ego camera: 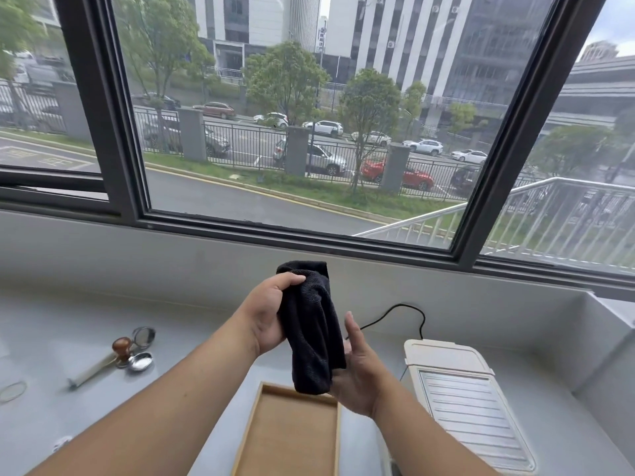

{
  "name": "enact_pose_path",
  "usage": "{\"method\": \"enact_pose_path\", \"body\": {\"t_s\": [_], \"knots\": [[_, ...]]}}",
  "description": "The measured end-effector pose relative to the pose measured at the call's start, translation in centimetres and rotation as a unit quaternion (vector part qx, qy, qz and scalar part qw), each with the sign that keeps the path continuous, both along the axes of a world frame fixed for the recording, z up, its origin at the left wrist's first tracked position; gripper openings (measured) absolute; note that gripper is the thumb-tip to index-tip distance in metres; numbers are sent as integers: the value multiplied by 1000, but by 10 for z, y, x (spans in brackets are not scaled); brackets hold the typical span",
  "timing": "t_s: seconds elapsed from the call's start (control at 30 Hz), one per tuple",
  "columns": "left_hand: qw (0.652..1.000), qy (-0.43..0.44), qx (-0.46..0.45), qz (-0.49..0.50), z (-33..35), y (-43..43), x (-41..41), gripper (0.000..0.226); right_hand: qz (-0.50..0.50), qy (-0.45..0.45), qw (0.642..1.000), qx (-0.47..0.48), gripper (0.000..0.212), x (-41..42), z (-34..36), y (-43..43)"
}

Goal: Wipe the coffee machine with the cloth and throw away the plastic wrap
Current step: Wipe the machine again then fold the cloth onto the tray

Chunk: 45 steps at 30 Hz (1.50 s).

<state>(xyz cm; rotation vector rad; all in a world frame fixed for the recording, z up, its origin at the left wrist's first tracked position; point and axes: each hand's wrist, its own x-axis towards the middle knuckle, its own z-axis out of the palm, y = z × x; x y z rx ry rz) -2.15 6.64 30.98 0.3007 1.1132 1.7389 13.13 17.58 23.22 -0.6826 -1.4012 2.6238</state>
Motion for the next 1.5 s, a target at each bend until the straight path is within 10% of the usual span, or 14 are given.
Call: {"method": "enact_pose_path", "body": {"t_s": [0.17, 0.53, 0.9, 1.1, 1.5], "knots": [[998, 23, -40, 46, -12, 3, -6, 35, -8, 25, 1000, 9, 37, 6, 7, 27], [981, 97, -142, 91, -33, 15, 10, 21, -71, -23, 990, 116, 27, 12, 29, 88], [979, 57, -93, 172, -15, 46, 38, 31, 45, 0, 999, 18, 46, 21, 50, 124], [972, 42, -94, 210, -6, 53, 43, 39, 128, -15, 991, 40, 100, 35, 39, 139], [932, 152, -275, 181, -20, 34, 50, 28, -22, 38, 993, 112, 36, 29, 34, 151]]}}
